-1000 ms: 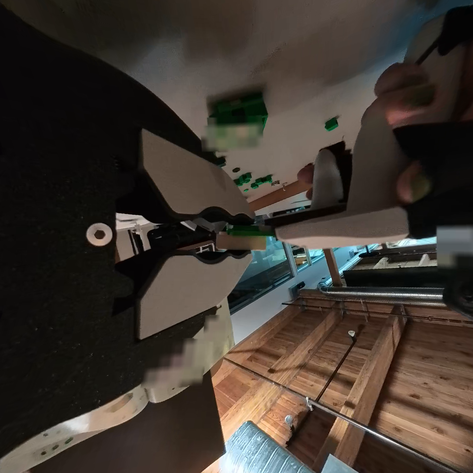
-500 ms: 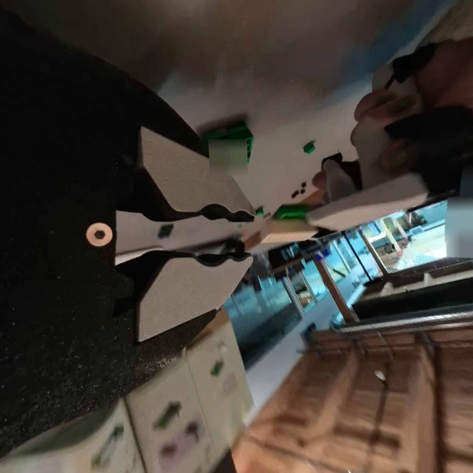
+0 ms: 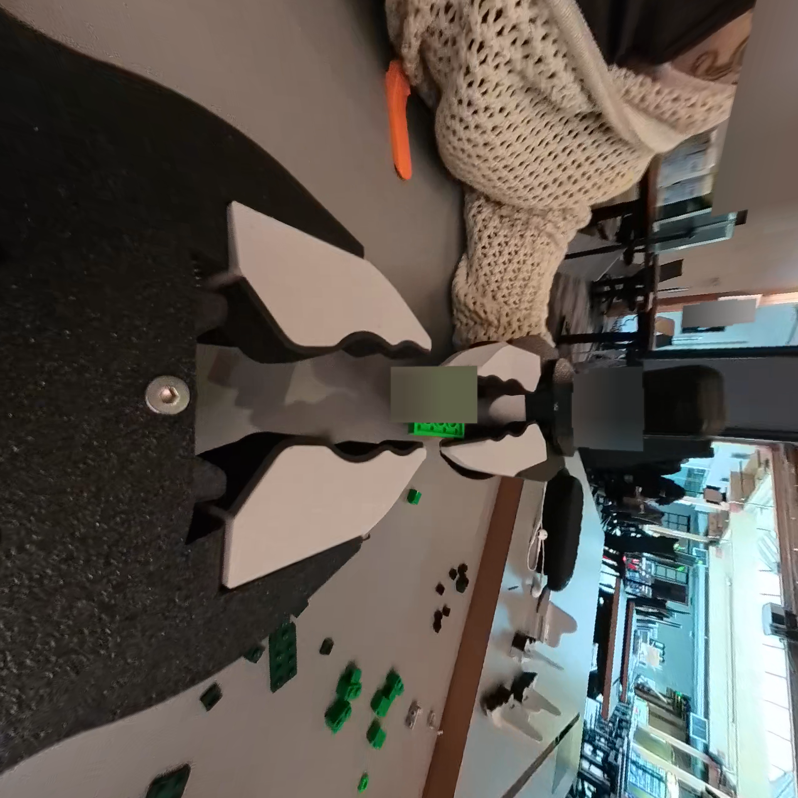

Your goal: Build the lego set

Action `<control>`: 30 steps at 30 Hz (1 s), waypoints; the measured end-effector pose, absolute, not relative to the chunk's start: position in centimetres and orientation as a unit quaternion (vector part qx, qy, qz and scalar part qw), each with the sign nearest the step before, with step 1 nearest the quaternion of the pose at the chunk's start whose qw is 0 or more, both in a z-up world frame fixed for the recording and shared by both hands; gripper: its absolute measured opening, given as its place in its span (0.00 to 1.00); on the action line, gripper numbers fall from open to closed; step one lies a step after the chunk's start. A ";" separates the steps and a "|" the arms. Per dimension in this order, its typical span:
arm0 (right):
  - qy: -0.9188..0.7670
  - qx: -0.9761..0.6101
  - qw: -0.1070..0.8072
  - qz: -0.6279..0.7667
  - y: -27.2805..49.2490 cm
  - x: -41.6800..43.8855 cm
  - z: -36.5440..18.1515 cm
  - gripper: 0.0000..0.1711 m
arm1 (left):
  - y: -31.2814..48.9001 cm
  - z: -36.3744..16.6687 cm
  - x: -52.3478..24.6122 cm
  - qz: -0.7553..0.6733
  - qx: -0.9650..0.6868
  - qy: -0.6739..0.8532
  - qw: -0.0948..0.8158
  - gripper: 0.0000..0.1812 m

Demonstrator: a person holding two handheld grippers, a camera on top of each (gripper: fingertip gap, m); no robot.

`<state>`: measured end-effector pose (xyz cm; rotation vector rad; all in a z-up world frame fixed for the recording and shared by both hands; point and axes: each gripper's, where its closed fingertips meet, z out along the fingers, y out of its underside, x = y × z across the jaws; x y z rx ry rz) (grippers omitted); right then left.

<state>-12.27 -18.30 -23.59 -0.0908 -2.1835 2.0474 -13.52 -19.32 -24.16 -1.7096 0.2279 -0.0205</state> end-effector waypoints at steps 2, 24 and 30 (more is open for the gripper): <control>-0.741 -0.026 0.088 0.665 -18.6 -12.3 -24.1 0.17 | -19.1 -24.3 -13.5 -0.007 -0.753 0.098 0.650 0.19; -0.705 -0.199 0.182 0.656 -16.9 -17.3 -23.7 0.09 | -17.5 -23.0 -19.5 0.489 -0.714 0.064 0.497 0.33; -0.701 -0.213 0.199 0.650 -16.7 -17.8 -23.7 0.10 | -17.0 -22.6 -20.2 0.546 -0.693 0.053 0.468 0.26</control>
